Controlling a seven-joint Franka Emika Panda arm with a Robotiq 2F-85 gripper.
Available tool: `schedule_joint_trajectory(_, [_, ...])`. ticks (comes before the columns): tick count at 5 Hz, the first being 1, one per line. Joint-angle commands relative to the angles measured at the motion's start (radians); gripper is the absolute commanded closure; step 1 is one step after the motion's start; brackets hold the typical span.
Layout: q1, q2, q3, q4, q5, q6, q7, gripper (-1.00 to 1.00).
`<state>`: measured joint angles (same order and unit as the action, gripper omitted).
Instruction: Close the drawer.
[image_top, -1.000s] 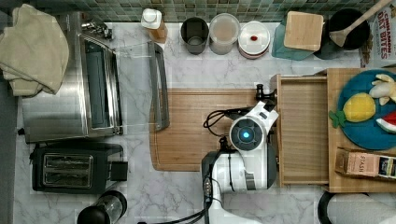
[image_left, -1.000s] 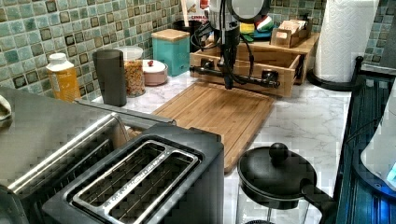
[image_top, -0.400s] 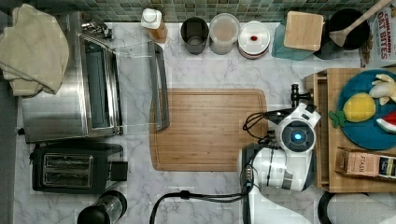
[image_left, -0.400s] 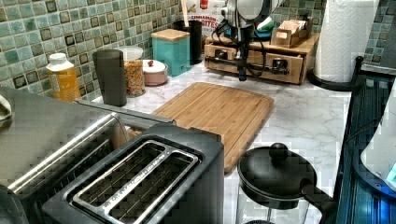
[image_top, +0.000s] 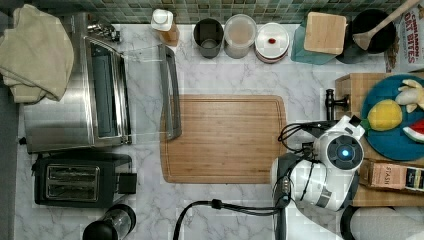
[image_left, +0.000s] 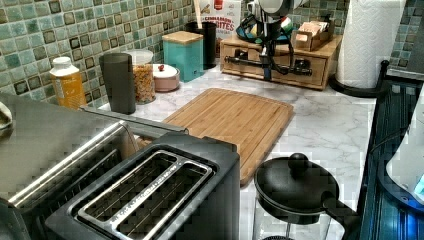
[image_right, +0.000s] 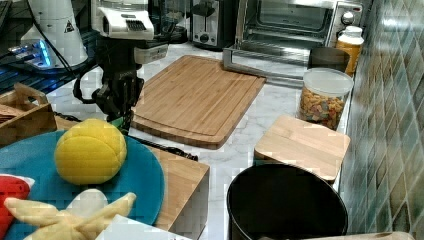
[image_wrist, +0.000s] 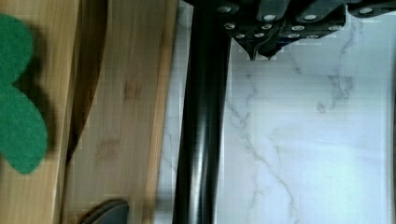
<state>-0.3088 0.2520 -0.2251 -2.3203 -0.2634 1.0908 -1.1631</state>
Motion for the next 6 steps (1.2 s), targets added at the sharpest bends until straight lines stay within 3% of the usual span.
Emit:
schedule_joint_trajectory(1, [-0.136, -0.009, -0.078, 0.204, 0.098, -0.007, -0.203, 1.0])
schedule_joint_trajectory(6, [-0.124, -0.008, -0.09, 0.204, 0.104, -0.006, -0.207, 1.0])
